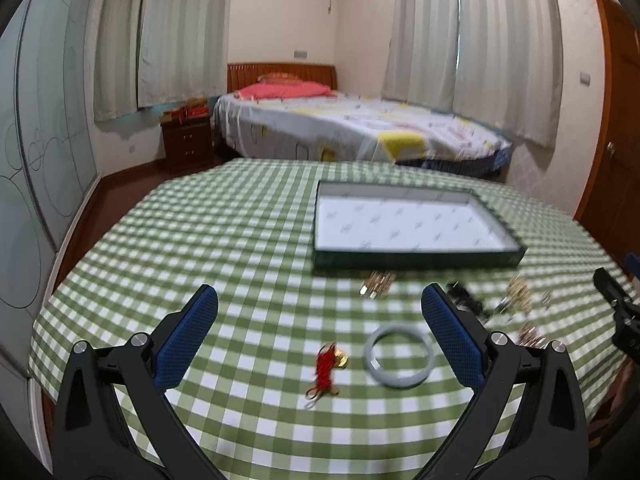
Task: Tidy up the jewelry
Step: 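Grasp the red tassel charm with the left tool while the right tool grasps the pearl brooch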
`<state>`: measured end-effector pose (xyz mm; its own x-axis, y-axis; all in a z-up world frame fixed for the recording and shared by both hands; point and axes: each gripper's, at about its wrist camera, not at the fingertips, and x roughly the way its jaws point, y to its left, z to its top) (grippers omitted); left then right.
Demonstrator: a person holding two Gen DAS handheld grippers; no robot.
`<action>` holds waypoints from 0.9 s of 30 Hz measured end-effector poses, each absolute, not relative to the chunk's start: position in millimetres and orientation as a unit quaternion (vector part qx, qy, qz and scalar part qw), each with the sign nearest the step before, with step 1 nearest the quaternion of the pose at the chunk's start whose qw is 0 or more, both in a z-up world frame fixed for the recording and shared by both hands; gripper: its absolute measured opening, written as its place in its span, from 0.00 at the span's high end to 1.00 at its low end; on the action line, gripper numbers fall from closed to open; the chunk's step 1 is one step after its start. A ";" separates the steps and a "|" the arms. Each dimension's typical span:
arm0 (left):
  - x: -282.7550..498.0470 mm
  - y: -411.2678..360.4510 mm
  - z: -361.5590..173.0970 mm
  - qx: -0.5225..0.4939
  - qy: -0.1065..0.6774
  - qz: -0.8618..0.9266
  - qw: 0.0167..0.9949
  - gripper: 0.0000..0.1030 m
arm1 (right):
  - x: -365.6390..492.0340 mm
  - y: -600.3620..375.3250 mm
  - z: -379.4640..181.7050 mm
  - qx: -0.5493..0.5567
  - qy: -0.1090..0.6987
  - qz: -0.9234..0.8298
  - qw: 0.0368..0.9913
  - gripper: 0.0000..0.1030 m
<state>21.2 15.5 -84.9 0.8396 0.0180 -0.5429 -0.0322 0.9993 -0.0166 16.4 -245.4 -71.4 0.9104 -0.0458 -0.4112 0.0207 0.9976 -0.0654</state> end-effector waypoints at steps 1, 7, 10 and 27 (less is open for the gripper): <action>22.9 16.7 -90.5 -0.010 0.291 0.015 0.957 0.04 | 20.1 -247.6 -78.5 -0.027 0.221 -0.016 0.975 0.06; 42.7 26.1 -127.0 -0.021 0.358 0.015 0.933 0.12 | 30.9 -256.6 -99.5 -0.009 0.254 -0.012 0.967 0.06; 49.7 25.5 -138.7 -0.021 0.380 0.014 0.925 0.19 | 35.5 -258.1 -106.0 -0.006 0.262 -0.013 0.965 0.06; 68.0 21.6 -163.5 -0.020 0.429 -0.005 0.903 0.52 | 53.4 -256.5 -126.4 -0.002 0.298 -0.007 0.955 0.06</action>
<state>68.0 21.6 -163.5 0.6312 -0.0270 -0.7752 -0.0080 0.9991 -0.0413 53.4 -256.5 -126.4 0.8224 -0.0153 -0.5687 0.0128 0.9999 -0.0083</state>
